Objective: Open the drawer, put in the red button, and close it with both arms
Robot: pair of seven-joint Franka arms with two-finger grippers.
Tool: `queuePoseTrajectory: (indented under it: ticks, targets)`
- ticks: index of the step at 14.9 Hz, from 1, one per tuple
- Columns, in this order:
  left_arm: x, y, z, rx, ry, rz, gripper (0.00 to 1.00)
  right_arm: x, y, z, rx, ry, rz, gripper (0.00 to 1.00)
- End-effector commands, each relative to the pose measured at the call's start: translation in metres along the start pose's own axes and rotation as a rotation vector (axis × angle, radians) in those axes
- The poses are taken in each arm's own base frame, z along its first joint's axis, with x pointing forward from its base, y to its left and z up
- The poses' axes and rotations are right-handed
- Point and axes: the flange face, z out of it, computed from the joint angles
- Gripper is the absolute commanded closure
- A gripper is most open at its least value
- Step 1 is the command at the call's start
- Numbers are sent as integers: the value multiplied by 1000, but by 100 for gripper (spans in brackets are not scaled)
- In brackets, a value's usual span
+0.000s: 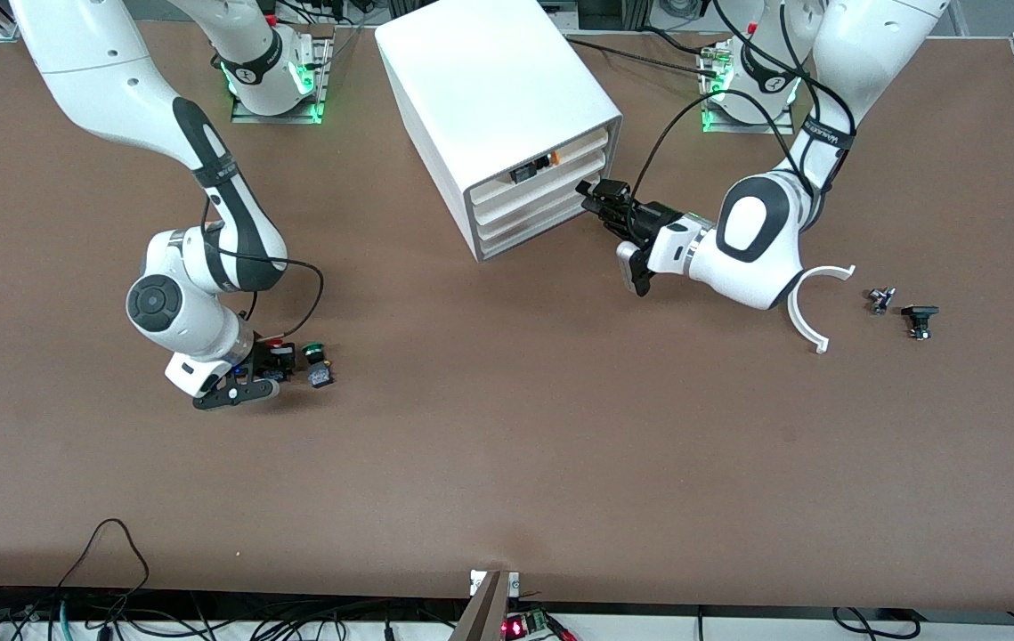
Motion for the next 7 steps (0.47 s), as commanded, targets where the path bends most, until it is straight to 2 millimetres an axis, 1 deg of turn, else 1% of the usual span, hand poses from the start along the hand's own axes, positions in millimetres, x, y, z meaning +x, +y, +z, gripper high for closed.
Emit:
queuePoseTrajectory:
  ticks: [1,2,4,6,7]
  targets:
    - [-8,-4,17,-36,19,2,57,21,-13,-54,5,-61,113,100]
    - [-9,-5,22,-39,14,18,60,26,-19,-68,4,-82,142,100]
    - [-13,-10,31,-45,14,24,60,37,-25,-105,-2,-100,214,100]
    - [-19,-21,36,-38,16,38,60,40,-32,-131,-10,-131,279,100]
    - [-19,-23,37,-35,16,37,60,42,-35,-143,-13,-142,317,100]
